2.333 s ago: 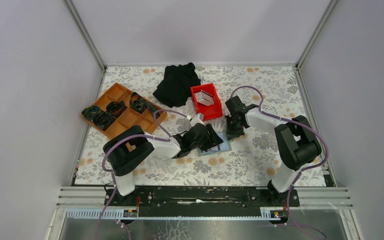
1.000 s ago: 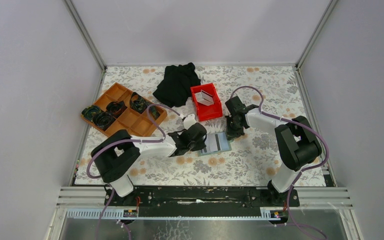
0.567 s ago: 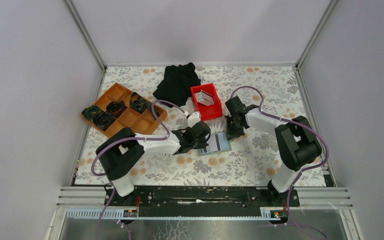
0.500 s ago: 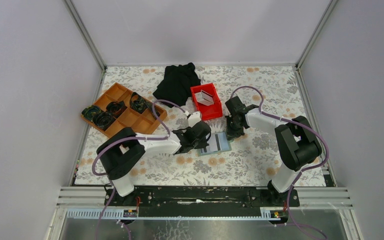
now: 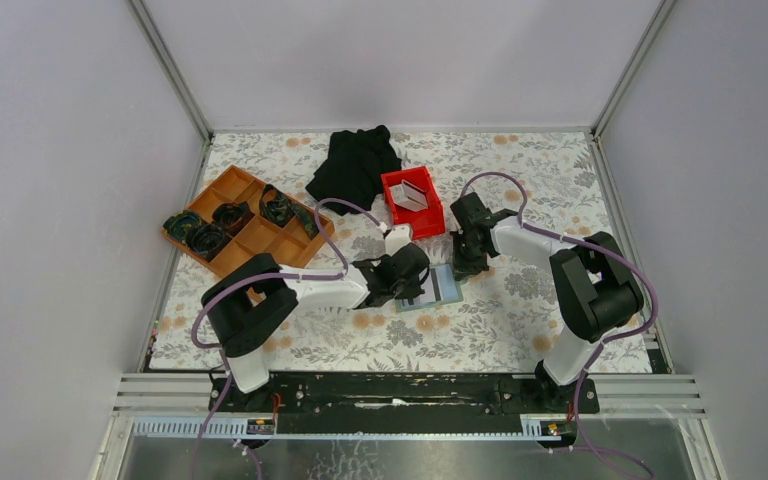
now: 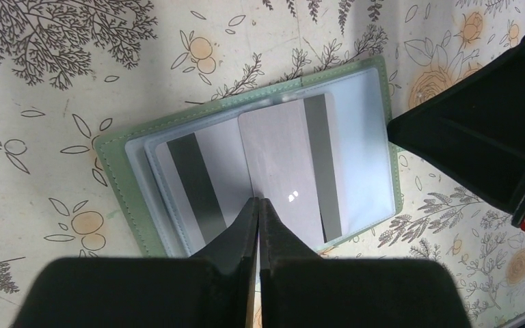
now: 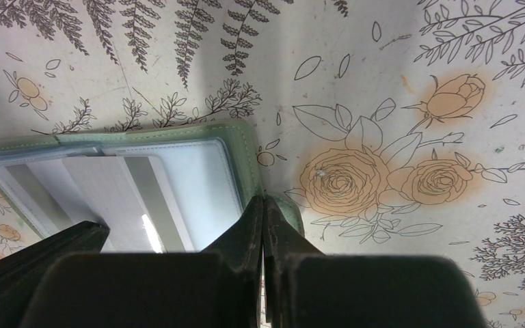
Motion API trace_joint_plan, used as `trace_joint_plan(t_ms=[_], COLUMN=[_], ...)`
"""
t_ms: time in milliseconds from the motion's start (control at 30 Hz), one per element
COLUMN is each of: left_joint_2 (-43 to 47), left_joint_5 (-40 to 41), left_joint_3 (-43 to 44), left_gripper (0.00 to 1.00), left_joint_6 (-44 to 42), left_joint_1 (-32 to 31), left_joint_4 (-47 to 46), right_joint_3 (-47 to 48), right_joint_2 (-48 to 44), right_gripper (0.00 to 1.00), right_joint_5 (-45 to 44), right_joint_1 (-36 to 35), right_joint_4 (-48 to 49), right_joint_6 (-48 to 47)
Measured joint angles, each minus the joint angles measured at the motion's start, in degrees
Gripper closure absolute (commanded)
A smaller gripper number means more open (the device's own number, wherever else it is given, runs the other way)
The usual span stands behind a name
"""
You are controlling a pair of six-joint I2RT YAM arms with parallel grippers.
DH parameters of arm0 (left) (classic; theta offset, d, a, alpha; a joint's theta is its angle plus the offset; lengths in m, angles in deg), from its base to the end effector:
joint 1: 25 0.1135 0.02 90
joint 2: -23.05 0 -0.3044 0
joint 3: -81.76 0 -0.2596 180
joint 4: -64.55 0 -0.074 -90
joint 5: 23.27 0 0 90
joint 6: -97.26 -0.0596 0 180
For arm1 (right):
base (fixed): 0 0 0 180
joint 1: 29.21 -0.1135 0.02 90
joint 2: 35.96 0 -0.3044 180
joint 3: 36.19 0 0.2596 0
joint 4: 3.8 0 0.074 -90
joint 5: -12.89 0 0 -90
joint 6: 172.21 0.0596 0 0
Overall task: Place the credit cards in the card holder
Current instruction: Insert the credit card into the card holder.
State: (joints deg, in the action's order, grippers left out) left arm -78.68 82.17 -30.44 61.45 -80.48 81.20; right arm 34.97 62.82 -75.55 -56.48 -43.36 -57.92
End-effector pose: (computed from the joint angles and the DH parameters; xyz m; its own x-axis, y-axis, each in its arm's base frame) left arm 0.2288 -0.3047 0.1651 -0.8225 -0.1835 -0.5383 0.0536 0.9173 -0.3946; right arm 0.3088 0.1610 0.1709 -0.9390 -0.0214 -0.3432 -0.0890 0.9792 0.1824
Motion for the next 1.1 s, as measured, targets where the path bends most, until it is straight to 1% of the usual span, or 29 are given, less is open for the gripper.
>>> trace_joint_plan(t_ms=[800,1100], left_joint_2=[-0.1,-1.7], left_joint_5=[0.6,0.4], left_joint_3=[0.5,0.8], left_gripper=[0.99,0.99], left_joint_6=[0.0,0.0], left_joint_1=[-1.7,-2.2], left_joint_4=[0.6,-2.3], right_joint_3=[-1.5,-2.0], right_joint_2=[-0.9,-1.3], right_gripper=[1.00,1.00], right_joint_5=[0.1,0.2], right_joint_1=[0.0,0.0], right_joint_4=[1.7,2.3], right_joint_6=[0.0,0.0])
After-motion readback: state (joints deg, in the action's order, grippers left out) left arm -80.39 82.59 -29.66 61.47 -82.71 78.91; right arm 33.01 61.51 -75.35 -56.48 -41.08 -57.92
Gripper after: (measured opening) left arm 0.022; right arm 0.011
